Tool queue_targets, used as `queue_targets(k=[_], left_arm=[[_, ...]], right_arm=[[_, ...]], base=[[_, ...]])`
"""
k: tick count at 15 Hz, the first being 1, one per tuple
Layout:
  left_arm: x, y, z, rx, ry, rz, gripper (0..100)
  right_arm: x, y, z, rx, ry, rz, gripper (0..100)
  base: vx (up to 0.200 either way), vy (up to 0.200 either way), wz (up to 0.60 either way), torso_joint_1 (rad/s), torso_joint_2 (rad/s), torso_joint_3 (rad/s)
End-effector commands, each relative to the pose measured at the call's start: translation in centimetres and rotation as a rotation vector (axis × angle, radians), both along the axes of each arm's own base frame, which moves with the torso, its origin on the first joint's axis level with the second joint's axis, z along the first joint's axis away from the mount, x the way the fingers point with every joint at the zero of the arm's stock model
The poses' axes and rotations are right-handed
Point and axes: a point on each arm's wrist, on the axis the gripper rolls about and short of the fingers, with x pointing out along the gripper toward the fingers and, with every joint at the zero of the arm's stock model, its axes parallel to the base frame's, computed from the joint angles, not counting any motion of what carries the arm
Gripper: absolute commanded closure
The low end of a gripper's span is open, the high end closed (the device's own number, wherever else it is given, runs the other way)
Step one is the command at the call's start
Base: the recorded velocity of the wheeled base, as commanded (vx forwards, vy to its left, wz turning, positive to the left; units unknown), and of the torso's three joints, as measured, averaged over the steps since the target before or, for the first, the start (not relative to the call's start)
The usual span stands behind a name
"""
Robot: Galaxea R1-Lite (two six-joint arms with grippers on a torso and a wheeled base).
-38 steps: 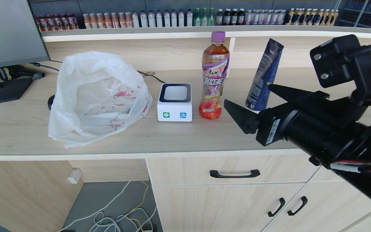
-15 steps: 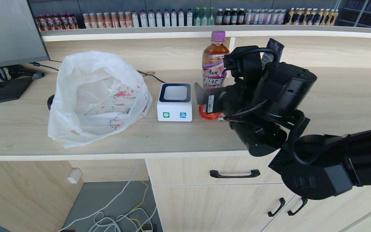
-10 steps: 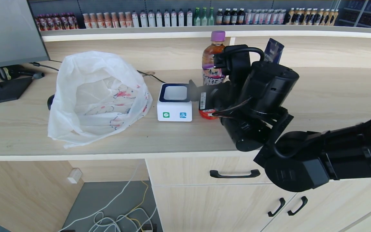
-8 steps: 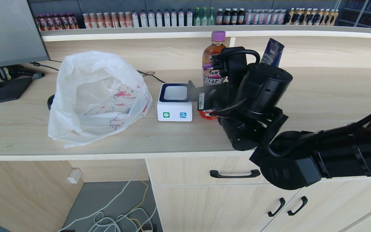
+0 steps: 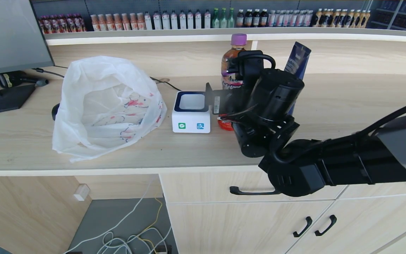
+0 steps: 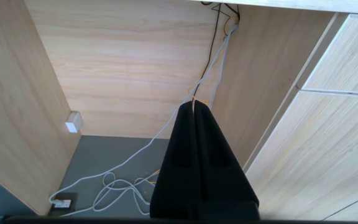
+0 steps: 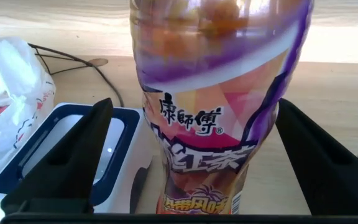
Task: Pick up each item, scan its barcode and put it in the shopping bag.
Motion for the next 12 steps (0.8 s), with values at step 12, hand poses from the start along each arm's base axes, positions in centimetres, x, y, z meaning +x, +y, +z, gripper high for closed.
queue_targets(k=[12], left_arm=[[0.00, 0.00, 0.00, 0.000, 0.000, 0.000, 100]], right_arm=[[1.11, 0.37, 0.12, -0.015, -0.022, -0.008, 0]], base=[[0.000, 0.000, 0.00, 0.000, 0.00, 0.000]])
